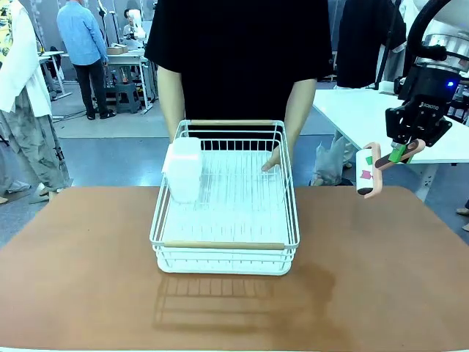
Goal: Clean the table.
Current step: Place the Lint Roller down when the Dish drying rack is positioned in the middle of the table.
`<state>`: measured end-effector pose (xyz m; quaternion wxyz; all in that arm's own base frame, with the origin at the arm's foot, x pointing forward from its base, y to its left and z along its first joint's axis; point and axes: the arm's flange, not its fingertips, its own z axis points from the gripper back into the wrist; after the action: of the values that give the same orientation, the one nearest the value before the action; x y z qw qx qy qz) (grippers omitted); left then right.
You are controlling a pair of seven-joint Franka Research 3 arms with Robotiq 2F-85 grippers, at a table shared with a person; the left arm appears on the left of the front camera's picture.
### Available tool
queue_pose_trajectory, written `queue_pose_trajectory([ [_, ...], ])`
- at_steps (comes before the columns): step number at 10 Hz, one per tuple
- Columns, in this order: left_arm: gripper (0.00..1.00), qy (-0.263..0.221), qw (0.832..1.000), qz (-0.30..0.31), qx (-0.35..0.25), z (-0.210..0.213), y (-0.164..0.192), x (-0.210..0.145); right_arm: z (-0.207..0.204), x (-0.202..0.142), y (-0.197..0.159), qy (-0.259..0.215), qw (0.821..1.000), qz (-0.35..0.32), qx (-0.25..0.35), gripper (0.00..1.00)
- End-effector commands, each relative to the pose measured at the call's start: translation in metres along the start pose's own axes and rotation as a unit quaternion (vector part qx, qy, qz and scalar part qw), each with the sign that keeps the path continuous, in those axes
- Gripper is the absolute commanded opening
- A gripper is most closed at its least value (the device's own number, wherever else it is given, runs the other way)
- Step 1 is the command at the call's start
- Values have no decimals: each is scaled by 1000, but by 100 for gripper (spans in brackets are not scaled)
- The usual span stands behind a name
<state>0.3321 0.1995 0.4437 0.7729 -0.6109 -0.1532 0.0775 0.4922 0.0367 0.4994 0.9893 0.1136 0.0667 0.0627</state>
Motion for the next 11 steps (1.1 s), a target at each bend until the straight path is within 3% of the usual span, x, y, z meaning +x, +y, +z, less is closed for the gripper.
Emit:
queue_pose_trajectory([
  [1,100,-1,1000,-2,-3,2,-1,-1,3,2,1,-3,1000,9,4,21],
  [11,100,-1,1000,-2,-3,2,-1,-1,3,2,1,-3,1000,9,4,21],
])
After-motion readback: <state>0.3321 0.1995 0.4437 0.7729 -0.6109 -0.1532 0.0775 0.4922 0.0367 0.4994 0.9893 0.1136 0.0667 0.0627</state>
